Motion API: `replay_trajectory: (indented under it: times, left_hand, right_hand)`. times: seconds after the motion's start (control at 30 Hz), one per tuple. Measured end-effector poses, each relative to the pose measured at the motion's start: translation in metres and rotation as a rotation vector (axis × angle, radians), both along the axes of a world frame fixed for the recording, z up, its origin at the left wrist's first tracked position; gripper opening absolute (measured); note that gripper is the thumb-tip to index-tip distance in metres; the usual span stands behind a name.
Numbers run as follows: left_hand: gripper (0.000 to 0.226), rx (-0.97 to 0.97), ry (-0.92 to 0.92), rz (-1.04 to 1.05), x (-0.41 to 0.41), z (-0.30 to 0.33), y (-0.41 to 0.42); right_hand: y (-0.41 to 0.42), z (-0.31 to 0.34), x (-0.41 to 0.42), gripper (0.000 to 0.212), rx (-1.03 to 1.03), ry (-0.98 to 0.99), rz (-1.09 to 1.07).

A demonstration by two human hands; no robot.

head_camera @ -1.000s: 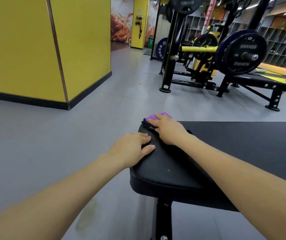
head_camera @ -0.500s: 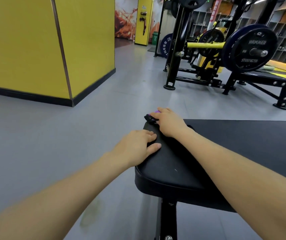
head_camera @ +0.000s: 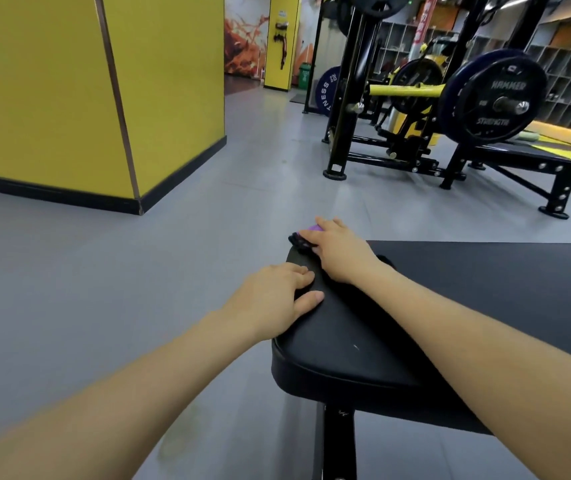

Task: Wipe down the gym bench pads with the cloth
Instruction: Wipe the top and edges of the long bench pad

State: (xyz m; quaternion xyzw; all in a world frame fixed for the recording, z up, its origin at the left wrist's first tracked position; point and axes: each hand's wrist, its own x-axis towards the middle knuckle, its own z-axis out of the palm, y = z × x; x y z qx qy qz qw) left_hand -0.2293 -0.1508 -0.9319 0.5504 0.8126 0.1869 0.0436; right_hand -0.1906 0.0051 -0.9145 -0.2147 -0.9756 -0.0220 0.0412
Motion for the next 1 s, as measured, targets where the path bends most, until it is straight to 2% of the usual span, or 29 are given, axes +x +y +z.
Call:
replay_trajectory:
  times: [0.1,0.2,0.4,0.53,0.67,0.8,0.9,1.0]
  left_hand:
    - [0.038,0.007,-0.041,0.020,0.002,0.004,-0.007]
    - [0.031,0.094,-0.105,0.137,0.009,0.001,-0.026]
    - [0.026,0.166,-0.227,0.272,0.029,-0.002,-0.048]
    - [0.008,0.208,-0.262,0.306,0.041,0.000,-0.051]
    - [0.030,0.180,-0.250,0.225,0.046,-0.001,-0.052]
    - [0.033,0.168,-0.254,0.180,0.043,-0.003,-0.053]
    - [0.035,0.177,-0.245,0.175,0.043,-0.004,-0.055]
    - [0.034,0.162,-0.222,0.178,0.045,-0.002,-0.054]
  right_hand:
    - [0.001,0.000,-0.014,0.044,0.003,0.009,-0.002]
    - [-0.008,-0.002,0.002,0.044,-0.020,0.020,0.060]
    - [-0.050,0.007,0.063,0.043,-0.091,0.009,0.225]
    - [-0.076,0.010,0.116,0.043,-0.102,0.039,0.302]
    - [-0.076,0.009,0.150,0.047,-0.106,0.052,0.308]
    - [-0.042,0.005,0.111,0.045,-0.114,0.079,0.186]
    - [-0.022,0.005,0.070,0.047,-0.063,0.013,0.043]
    - [-0.030,0.008,0.070,0.047,-0.059,-0.003,0.019]
